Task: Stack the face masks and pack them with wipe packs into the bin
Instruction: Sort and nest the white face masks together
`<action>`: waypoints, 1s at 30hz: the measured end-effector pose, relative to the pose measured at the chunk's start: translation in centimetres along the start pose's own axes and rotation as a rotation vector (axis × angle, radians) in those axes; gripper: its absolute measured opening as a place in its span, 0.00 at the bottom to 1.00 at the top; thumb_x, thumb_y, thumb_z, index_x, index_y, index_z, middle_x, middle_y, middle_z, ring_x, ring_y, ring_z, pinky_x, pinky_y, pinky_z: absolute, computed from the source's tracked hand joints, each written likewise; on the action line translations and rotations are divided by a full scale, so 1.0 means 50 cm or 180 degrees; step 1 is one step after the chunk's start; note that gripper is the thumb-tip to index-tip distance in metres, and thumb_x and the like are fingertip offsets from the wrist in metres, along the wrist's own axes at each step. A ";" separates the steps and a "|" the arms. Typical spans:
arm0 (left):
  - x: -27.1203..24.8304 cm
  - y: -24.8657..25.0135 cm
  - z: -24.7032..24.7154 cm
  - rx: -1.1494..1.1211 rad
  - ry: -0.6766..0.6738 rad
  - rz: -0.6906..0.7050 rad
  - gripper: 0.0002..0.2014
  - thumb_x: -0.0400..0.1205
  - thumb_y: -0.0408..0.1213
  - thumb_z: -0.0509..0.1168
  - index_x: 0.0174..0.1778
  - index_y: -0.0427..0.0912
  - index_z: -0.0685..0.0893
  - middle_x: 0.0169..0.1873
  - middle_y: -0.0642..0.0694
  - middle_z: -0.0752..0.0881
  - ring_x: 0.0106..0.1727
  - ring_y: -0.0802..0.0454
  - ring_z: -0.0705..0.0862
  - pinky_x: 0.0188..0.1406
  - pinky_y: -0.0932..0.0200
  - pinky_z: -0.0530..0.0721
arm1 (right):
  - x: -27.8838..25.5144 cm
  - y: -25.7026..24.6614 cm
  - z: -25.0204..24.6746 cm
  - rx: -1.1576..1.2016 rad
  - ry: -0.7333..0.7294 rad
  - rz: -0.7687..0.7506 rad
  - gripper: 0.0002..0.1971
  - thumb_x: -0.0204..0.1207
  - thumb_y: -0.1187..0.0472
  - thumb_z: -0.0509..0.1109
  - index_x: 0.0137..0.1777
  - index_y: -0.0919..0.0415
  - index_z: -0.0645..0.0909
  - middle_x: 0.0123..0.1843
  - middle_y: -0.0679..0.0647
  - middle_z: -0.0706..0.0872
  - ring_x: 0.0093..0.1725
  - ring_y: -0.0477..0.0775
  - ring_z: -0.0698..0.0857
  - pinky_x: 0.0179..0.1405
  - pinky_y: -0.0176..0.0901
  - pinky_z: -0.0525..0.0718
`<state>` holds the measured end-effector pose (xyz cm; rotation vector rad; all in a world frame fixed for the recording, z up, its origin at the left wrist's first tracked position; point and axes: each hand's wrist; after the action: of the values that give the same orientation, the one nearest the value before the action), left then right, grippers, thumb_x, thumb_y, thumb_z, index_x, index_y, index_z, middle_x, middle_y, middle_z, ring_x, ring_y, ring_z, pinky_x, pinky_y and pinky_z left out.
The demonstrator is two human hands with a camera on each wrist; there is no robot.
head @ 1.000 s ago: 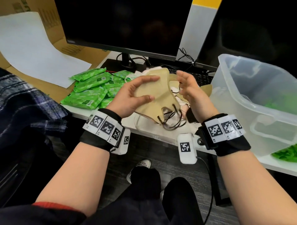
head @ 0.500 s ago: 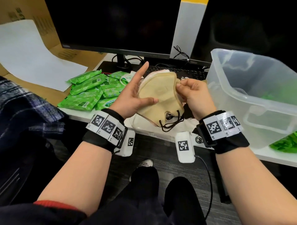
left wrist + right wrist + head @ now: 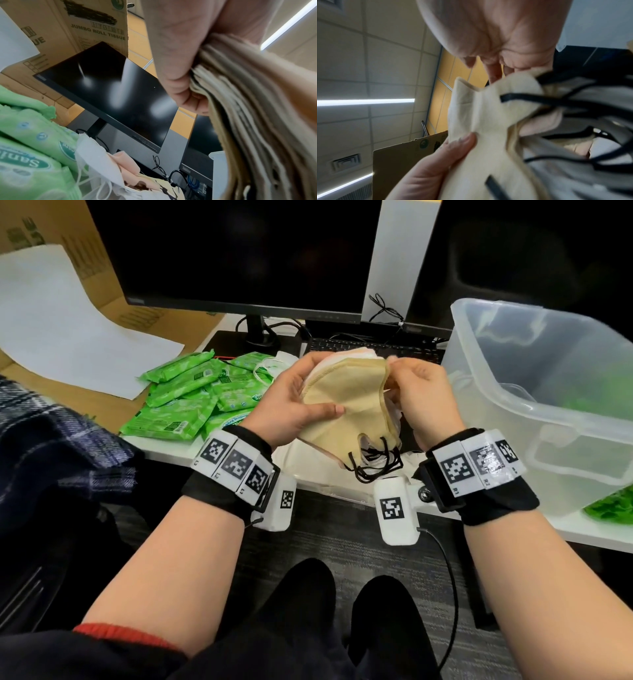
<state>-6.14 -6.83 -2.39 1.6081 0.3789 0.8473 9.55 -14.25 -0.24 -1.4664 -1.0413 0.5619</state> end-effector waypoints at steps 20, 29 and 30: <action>0.170 0.091 -0.046 -0.0280 0.0236 -0.0310 0.16 0.67 0.23 0.71 0.50 0.40 0.82 0.36 0.54 0.90 0.40 0.60 0.87 0.43 0.65 0.85 | 0.130 -0.105 0.028 0.0308 -0.0463 0.0322 0.11 0.73 0.66 0.72 0.54 0.57 0.79 0.48 0.51 0.86 0.50 0.52 0.86 0.46 0.41 0.86; 0.242 0.201 -0.046 -0.0154 0.0222 -0.0380 0.19 0.74 0.24 0.70 0.60 0.38 0.77 0.44 0.49 0.85 0.42 0.63 0.85 0.43 0.68 0.84 | 0.185 -0.213 -0.007 0.0391 -0.0487 0.0350 0.20 0.78 0.64 0.66 0.68 0.64 0.67 0.61 0.56 0.81 0.60 0.54 0.82 0.55 0.42 0.83; 0.251 0.213 -0.045 -0.0107 0.0217 -0.0388 0.20 0.76 0.23 0.67 0.62 0.38 0.75 0.46 0.49 0.84 0.44 0.63 0.84 0.44 0.69 0.83 | 0.190 -0.225 -0.012 0.0355 -0.0470 0.0312 0.21 0.79 0.65 0.66 0.69 0.62 0.64 0.60 0.53 0.80 0.61 0.52 0.80 0.55 0.39 0.83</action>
<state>-1.45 0.66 11.65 1.5122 0.5033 0.8127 11.54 -7.54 12.75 -1.3992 -1.0392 0.7961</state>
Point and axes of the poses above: each hand's wrist, its own x-axis towards the middle knuckle, its own z-axis out of the palm, y = z × x
